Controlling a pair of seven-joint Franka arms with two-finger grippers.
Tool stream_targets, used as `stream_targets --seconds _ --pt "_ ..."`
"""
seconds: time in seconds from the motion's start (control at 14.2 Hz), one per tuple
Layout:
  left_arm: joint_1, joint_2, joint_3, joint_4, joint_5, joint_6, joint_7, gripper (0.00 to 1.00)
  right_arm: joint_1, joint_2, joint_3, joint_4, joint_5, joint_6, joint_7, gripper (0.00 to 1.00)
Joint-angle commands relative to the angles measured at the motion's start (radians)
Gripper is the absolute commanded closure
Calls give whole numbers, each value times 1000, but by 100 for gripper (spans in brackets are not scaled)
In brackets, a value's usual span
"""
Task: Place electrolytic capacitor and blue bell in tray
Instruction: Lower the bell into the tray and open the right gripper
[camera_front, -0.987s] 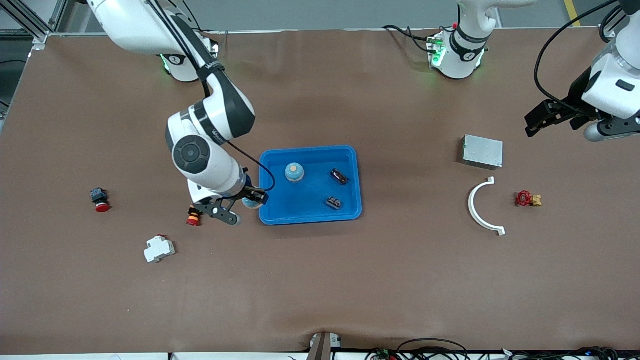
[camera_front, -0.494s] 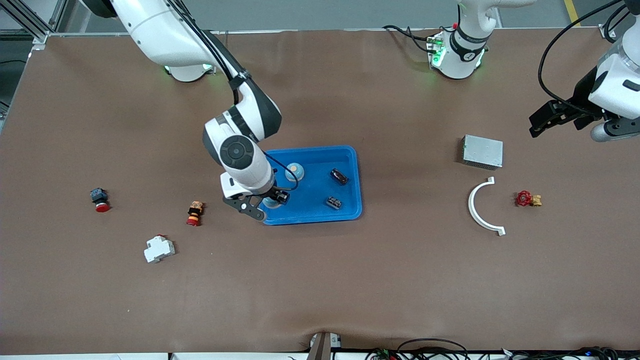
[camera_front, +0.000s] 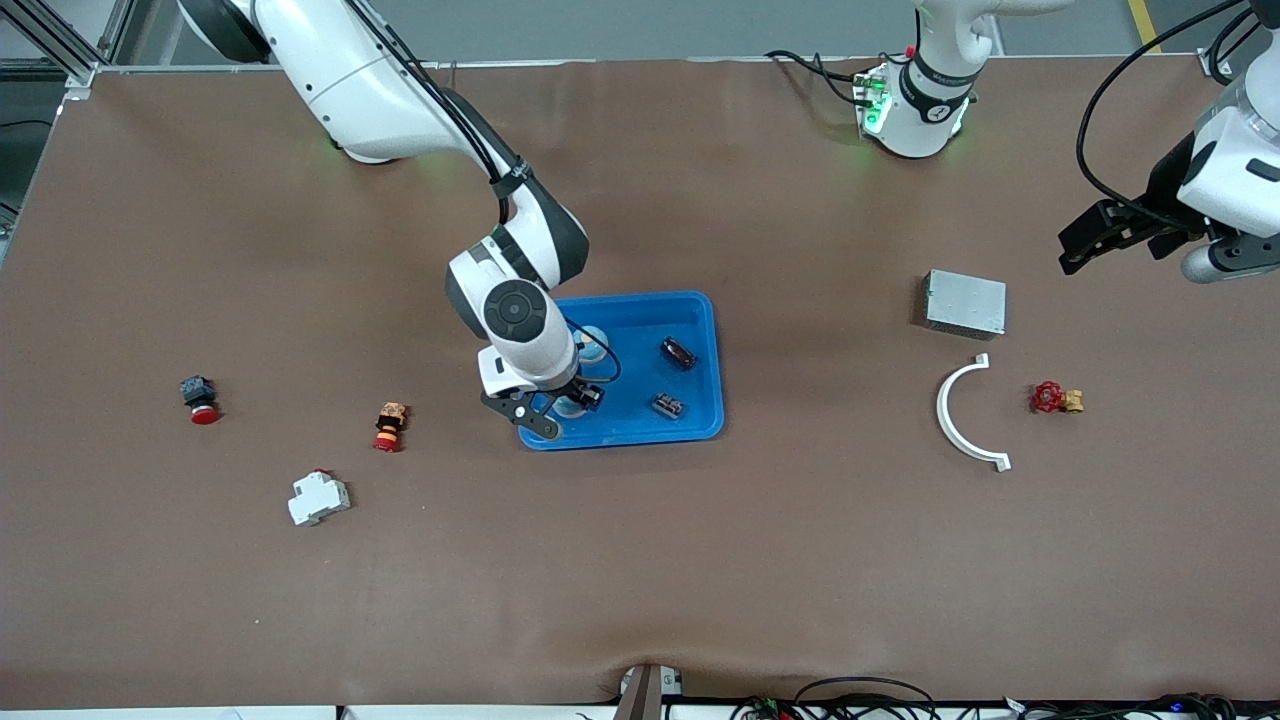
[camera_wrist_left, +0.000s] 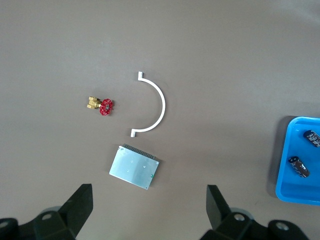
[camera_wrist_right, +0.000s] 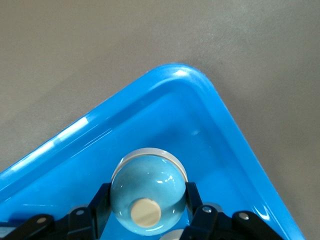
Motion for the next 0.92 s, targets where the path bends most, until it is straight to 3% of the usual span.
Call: stream_targets --seconds 0.0,0.71,0.78,0.85 --pt "4 -11 4 1 -23 -5 22 0 29 35 -13 41 -36 -4 55 100" --pt "1 -6 0 18 -23 -6 23 0 50 98 -13 57 -38 79 116 100" --pt "2 -11 0 19 -22 -15 23 0 42 95 -13 57 -38 74 115 1" --pt "4 -14 0 19 -22 -23 25 0 39 89 -14 58 -41 64 104 0"
